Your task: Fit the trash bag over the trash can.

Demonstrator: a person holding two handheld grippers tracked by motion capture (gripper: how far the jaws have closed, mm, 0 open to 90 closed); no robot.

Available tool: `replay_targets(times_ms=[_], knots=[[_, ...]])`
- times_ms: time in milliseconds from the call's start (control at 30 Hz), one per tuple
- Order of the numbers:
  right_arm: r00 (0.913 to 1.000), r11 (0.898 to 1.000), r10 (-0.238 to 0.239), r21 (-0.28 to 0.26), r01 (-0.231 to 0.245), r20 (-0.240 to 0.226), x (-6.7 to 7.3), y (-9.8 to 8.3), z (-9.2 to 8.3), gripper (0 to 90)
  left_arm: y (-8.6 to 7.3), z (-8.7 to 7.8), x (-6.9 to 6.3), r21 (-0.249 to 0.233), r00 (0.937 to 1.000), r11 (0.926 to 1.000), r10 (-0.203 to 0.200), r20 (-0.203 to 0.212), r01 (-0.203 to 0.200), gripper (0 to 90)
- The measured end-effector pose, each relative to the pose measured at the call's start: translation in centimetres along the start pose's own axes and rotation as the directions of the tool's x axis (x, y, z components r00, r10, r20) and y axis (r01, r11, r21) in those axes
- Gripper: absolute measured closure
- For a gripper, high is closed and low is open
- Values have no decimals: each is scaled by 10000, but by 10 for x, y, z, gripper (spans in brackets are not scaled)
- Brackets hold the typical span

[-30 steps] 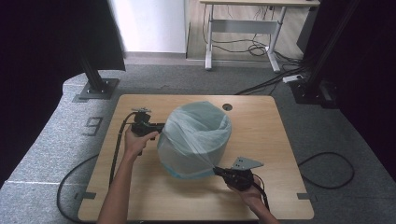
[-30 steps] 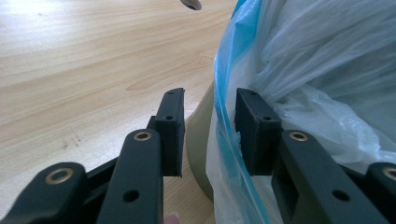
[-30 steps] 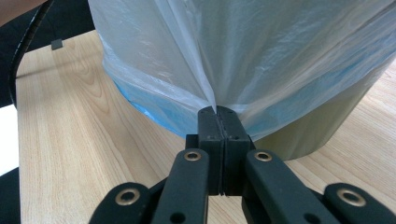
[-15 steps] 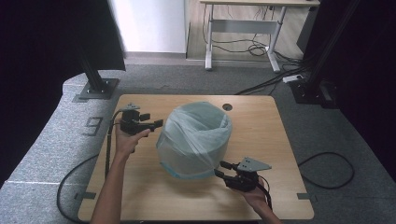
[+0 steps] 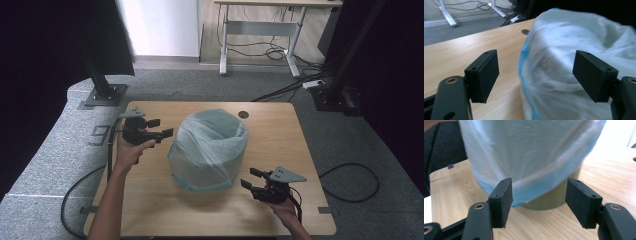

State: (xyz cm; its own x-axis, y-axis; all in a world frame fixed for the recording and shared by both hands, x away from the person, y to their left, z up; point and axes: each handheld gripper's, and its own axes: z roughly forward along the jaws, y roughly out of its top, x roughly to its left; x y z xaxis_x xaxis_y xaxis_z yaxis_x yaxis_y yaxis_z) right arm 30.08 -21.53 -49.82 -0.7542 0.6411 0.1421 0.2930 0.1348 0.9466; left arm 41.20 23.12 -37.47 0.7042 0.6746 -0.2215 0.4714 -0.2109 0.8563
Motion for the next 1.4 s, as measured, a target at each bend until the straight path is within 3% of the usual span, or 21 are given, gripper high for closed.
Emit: replay_targets(times_ms=[133, 267, 333, 433, 567, 667, 767, 833, 1033, 1067, 1100, 1133, 1233, 1400], knots=[[9991, 9993, 352, -147, -349, 248, -11, -3, -6, 368, 19, 1, -12, 209, 9993, 9993, 298, 215, -303, 207], [9975, 9975, 631, -348, -620, 314, -17, -3, -11, 368, 38, 13, -25, 642, 9965, 9962, 540, 645, -582, 201], [9975, 9974, 632, -364, -620, 313, -18, -3, -12, 368, 46, 22, -32, 958, 9941, 9918, 772, 768, -844, 202], [9977, 9975, 639, -322, -631, 247, -19, -3, -14, 368, 56, 39, -42, 1590, 9888, 9789, 1141, 960, -1284, 203], [9978, 9974, 646, -320, -641, 160, -19, -3, -15, 368, 65, 67, -51, 2525, 9840, 9536, 1395, 1110, -1637, 217], [9982, 9978, 585, -328, -582, 101, -18, -3, -15, 368, 71, 90, -58, 3330, 9810, 9240, 1600, 1095, -1879, 221], [9982, 9977, 596, -321, -593, 75, -18, -3, -16, 368, 76, 108, -65, 3863, 9788, 9004, 1657, 1206, -2001, 230], [9983, 9979, 576, -310, -573, 59, -18, -3, -15, 368, 78, 120, -71, 4304, 9761, 8763, 1860, 1119, -2164, 231], [9985, 9983, 543, -221, -542, 9, -17, -3, -15, 368, 78, 143, -77, 5105, 9744, 8300, 1912, 1183, -2248, 238], [9986, 9983, 535, -220, -535, 4, -17, -3, -15, 368, 78, 147, -79, 5245, 9741, 8208, 1939, 1166, -2262, 237], [9987, 9984, 518, -212, -518, -1, -17, -3, -15, 368, 78, 151, -79, 5507, 9713, 8003, 2081, 1155, -2369, 239], [9987, 9985, 513, -206, -513, -1, -17, -3, -15, 368, 78, 153, -80, 5647, 9701, 7895, 2156, 1114, -2403, 240], [9986, 9984, 529, -180, -529, -1, -17, -4, -14, 368, 79, 157, -81, 5878, 9700, 7733, 2203, 1027, -2379, 243], [9988, 9988, 494, -71, -494, -56, -17, -4, -13, 368, 78, 163, -83, 6331, 9715, 7400, 2177, 941, -2272, 251]])
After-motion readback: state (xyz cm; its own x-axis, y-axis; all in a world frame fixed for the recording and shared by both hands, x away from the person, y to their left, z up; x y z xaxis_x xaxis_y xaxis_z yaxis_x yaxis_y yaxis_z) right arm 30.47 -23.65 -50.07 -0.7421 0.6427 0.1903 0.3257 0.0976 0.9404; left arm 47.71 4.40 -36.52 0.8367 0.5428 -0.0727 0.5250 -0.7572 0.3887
